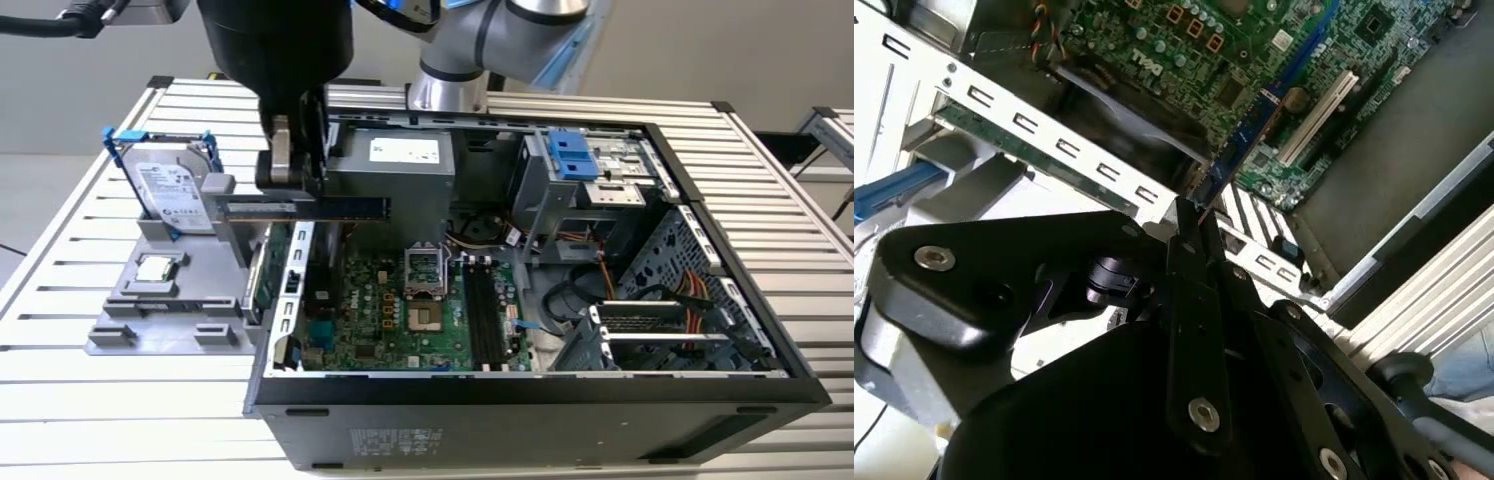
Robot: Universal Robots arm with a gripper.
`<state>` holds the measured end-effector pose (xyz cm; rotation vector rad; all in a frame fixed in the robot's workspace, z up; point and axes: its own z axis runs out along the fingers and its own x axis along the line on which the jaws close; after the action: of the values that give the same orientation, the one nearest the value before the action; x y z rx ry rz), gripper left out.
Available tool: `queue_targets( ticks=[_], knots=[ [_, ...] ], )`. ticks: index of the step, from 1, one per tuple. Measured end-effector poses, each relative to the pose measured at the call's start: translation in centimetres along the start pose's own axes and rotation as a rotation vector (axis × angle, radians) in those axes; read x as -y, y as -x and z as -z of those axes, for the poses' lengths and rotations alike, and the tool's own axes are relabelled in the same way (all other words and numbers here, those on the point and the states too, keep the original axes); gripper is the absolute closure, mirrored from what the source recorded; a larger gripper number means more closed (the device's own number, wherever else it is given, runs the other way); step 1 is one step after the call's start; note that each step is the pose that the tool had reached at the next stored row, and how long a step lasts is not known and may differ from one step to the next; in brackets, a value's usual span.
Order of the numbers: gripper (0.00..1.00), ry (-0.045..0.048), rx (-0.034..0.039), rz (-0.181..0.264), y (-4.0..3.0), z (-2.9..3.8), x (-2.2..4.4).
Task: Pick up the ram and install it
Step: 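Pick up the ram and move it above insertion slot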
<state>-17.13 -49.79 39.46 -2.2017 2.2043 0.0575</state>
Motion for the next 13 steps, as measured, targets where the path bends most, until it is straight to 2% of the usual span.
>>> queue_targets(
  ticks=[13],
  knots=[
    [1.00, 0.0000, -0.0001, 0.000, 0.00, 0.01, 1.34]
  ],
)
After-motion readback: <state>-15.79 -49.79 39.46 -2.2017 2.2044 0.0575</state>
